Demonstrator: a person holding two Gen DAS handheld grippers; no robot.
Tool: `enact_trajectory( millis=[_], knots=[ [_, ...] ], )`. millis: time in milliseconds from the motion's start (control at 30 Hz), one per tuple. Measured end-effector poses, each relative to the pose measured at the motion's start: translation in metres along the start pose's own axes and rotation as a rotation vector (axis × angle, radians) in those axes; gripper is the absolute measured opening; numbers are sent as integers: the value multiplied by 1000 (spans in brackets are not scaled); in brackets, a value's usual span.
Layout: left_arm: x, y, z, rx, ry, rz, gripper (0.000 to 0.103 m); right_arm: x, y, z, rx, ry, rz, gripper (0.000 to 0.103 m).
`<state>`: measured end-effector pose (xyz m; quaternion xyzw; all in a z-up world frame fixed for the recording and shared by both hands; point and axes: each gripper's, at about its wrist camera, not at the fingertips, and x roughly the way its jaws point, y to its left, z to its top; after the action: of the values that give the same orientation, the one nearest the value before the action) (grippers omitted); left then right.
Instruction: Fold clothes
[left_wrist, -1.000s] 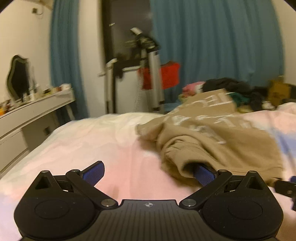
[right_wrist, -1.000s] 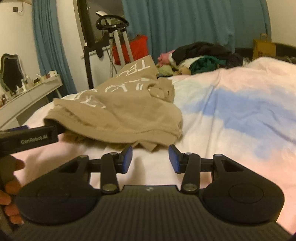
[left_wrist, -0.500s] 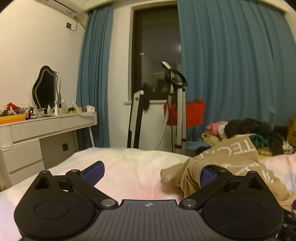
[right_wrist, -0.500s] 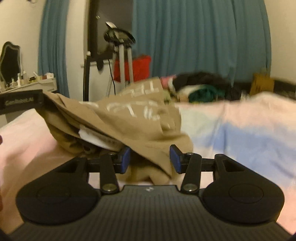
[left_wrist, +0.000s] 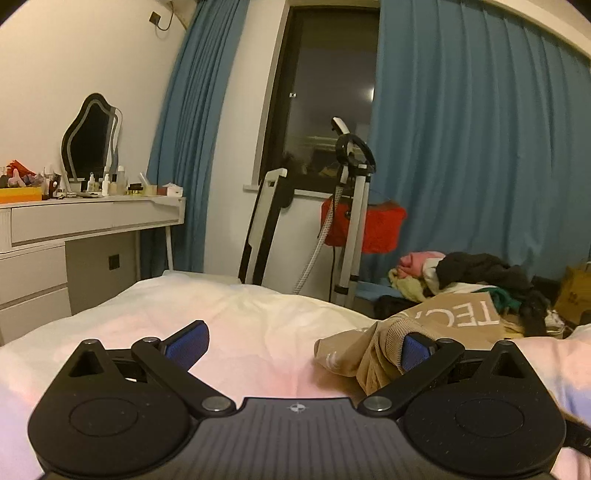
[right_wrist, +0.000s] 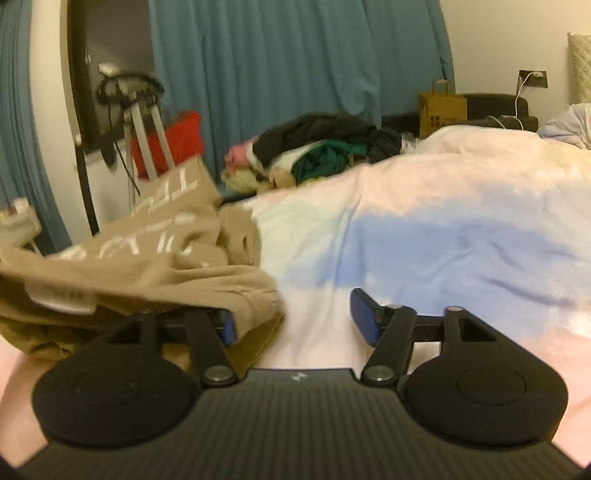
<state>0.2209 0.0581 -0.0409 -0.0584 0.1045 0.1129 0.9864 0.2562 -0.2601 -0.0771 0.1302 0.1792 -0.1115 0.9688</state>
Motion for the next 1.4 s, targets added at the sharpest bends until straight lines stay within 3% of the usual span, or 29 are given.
enact_trajectory(
  millis=[133,233,400,600,767,967,1133,1400],
  knots=[
    [-18,-6,-1,51,-104,33,103,-14,9,8,-35,-108,-57,74],
    [-26,-1,4,21,-133,60,103,-33,20,18,-73,-221,-72,73],
    [-47,13,23,-66,-215,80,103,-78,25,50,-71,-355,-18,73],
    [-110,31,73,-119,-329,46,103,-166,21,111,18,-472,76,74],
    [-171,33,132,-99,-412,16,103,-253,22,174,6,-581,114,74],
    [-253,46,232,-110,-502,-54,103,-358,14,242,-27,-666,161,74],
    [-315,58,311,-121,-511,-144,103,-435,7,286,-34,-724,196,75],
    [-368,65,404,-136,-508,-183,103,-497,10,334,-94,-764,225,75]
  ],
)
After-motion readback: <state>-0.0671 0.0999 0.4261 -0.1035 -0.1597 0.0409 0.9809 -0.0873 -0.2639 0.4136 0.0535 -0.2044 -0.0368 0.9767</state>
